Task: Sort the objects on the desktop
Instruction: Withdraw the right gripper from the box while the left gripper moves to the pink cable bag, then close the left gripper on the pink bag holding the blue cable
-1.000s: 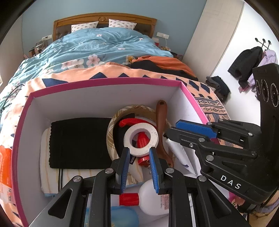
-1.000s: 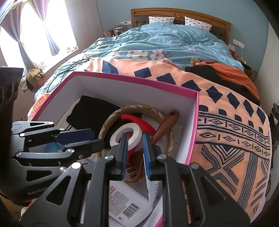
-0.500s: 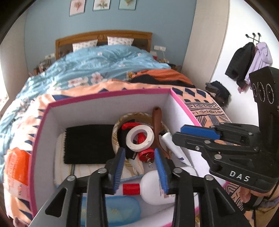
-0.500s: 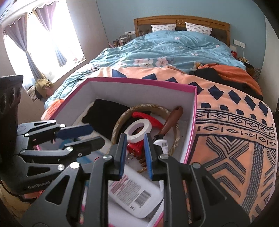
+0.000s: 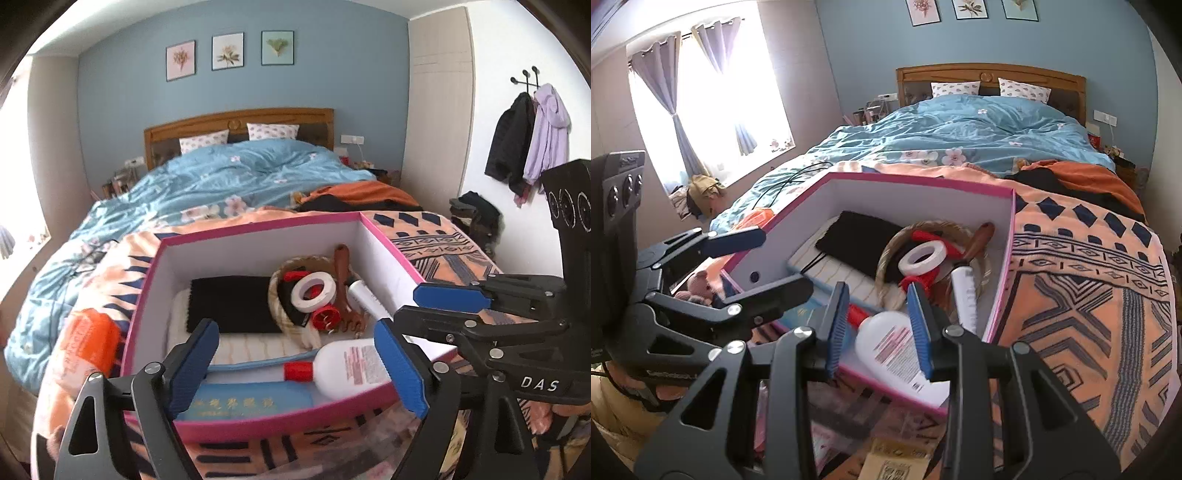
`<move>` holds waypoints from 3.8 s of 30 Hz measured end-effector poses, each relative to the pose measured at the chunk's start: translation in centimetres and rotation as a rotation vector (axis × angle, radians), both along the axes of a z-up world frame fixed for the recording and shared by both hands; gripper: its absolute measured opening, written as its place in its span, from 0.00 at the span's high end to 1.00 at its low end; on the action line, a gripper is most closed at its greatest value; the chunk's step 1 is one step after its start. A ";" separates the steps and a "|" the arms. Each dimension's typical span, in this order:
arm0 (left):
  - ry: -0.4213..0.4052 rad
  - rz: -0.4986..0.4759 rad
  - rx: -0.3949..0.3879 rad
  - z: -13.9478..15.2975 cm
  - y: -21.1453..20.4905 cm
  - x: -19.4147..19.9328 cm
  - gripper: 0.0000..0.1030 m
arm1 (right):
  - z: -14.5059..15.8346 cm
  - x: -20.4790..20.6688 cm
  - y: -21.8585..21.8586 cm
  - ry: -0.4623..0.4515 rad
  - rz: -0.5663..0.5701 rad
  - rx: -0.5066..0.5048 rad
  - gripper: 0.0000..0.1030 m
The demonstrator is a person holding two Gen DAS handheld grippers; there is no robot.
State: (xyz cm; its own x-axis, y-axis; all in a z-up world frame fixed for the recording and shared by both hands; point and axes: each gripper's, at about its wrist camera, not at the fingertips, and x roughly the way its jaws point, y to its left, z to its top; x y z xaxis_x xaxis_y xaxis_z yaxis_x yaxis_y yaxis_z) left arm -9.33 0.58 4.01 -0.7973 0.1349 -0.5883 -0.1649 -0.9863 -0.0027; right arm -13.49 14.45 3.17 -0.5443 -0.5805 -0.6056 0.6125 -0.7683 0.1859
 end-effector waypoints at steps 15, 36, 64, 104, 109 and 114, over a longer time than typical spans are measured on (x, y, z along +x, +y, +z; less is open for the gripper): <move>0.056 0.120 0.000 -0.2 -5.9 6.4 0.00 | -1.2 5.9 -1.7 -0.012 0.138 -0.007 0.53; -0.121 0.147 0.054 -7.6 -9.8 11.0 0.00 | -8.3 9.2 -5.1 -0.231 0.246 0.074 0.53; -0.217 0.028 0.124 -10.1 -9.2 11.4 0.04 | -9.3 9.9 -6.3 -0.252 0.206 0.013 0.40; -0.232 -0.033 0.171 -10.1 -9.5 11.6 0.30 | -9.8 11.1 -8.0 -0.168 0.218 0.119 0.67; -0.232 -0.034 0.187 -9.9 -9.4 11.7 0.40 | -9.5 11.3 -7.8 -0.118 0.222 0.138 0.86; -0.242 -0.031 0.228 -9.7 -9.9 11.6 0.55 | -8.5 11.4 -7.3 -0.058 0.219 0.131 0.89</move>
State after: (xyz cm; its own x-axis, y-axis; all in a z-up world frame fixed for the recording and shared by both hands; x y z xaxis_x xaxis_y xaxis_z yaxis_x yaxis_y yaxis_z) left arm 2.25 -9.27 -5.68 -0.6319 0.3071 -0.7116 -0.1625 -0.9502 -0.2658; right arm -2.05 7.14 -5.29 -0.3768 -0.5952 -0.7097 0.7580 -0.6385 0.1331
